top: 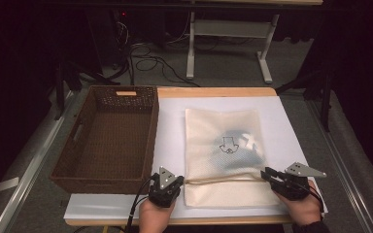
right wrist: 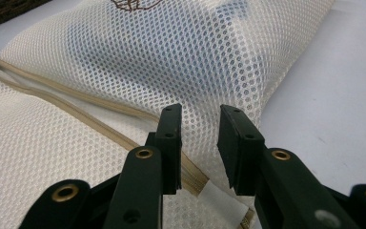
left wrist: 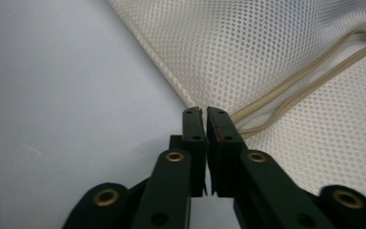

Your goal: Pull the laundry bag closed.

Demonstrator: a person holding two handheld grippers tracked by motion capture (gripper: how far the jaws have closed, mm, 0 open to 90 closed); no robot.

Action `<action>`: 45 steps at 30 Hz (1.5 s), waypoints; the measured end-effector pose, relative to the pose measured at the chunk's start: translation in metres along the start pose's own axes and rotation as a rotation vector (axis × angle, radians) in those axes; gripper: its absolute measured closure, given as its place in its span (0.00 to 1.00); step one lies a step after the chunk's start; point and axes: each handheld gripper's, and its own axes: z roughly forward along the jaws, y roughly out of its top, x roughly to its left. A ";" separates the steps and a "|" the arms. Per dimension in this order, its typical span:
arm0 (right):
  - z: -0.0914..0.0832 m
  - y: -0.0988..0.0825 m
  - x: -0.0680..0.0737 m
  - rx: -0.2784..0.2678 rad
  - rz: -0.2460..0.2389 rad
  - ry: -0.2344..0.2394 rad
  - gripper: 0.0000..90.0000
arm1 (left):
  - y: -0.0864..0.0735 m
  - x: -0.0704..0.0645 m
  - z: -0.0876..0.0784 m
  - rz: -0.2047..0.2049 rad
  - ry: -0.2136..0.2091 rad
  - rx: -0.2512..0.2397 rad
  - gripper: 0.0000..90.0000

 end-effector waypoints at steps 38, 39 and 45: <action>0.002 0.000 0.003 0.003 -0.013 0.005 0.79 | 0.010 -0.029 0.011 0.064 -0.089 0.003 0.78; 0.001 0.000 0.003 0.002 -0.011 0.005 0.79 | 0.010 -0.029 0.007 0.062 -0.083 -0.012 0.75; 0.001 0.000 0.004 0.006 -0.015 0.004 0.79 | 0.000 -0.022 0.001 0.032 -0.006 0.041 0.61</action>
